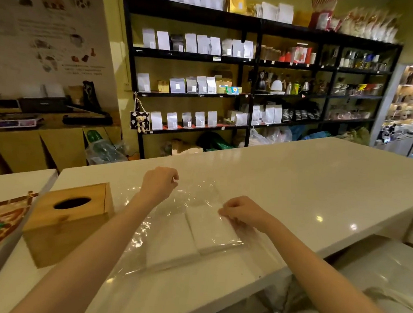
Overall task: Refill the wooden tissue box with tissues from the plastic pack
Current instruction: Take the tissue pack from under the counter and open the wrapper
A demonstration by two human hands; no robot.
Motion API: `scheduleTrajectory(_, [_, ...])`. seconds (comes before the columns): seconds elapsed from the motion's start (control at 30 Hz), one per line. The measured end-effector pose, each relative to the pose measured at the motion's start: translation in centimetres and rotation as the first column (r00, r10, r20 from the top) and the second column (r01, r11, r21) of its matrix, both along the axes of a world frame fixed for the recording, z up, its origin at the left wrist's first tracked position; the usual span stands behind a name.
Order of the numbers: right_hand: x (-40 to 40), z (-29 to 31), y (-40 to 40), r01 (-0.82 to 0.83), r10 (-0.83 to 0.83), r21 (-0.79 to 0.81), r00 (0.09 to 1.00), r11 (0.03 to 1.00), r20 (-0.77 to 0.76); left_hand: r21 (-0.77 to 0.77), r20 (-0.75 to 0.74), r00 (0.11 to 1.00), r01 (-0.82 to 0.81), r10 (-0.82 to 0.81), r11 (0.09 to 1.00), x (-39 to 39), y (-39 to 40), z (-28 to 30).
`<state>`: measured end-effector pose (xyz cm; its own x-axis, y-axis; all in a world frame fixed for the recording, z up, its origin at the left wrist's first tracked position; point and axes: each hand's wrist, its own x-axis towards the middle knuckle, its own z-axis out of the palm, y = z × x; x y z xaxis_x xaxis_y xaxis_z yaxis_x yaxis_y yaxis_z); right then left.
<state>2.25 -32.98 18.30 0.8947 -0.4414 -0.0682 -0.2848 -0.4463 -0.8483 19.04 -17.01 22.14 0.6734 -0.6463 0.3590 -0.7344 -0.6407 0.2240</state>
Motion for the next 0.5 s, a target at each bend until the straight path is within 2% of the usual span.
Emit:
scheduleTrajectory(0.1, [0.3,-0.4,0.0,0.055,-0.056,0.039,0.998,0.998,0.019,0.134,0.031,0.999,0.016,-0.02,0.991,-0.3,-0.2,-1.2])
scheduleTrajectory(0.17, [0.5,-0.3,-0.1,0.09,-0.091,0.065,0.996,0.994,0.008,0.156,0.071,0.993,0.086,-0.098,0.984,-1.2,-0.2,-1.6])
scheduleTrajectory(0.2, [0.7,-0.2,0.0,0.099,-0.1,0.08,0.995,0.992,0.001,0.14,0.029,0.988,0.144,-0.15,0.98,-1.7,-0.2,-1.8])
scheduleTrajectory(0.27, [1.2,-0.2,0.0,0.119,-0.12,0.11,0.993,0.987,0.002,0.038,-0.24,0.946,0.235,-0.219,0.971,-2.9,-0.3,-2.3])
scheduleTrajectory(0.33, [1.5,-0.2,0.1,0.149,-0.153,0.114,0.988,0.982,0.022,-0.079,-0.513,0.824,0.235,-0.241,0.969,-3.5,-0.5,-2.8])
scheduleTrajectory(0.37, [1.7,-0.3,0.0,0.162,-0.167,0.11,0.985,0.981,0.035,-0.101,-0.57,0.786,0.223,-0.24,0.97,-3.6,-0.6,-3.0])
scheduleTrajectory(0.5, [2.4,-0.5,-0.1,0.19,-0.196,0.09,0.978,0.978,0.074,-0.146,-0.642,0.729,0.188,-0.237,0.971,-3.8,-0.4,-3.4])
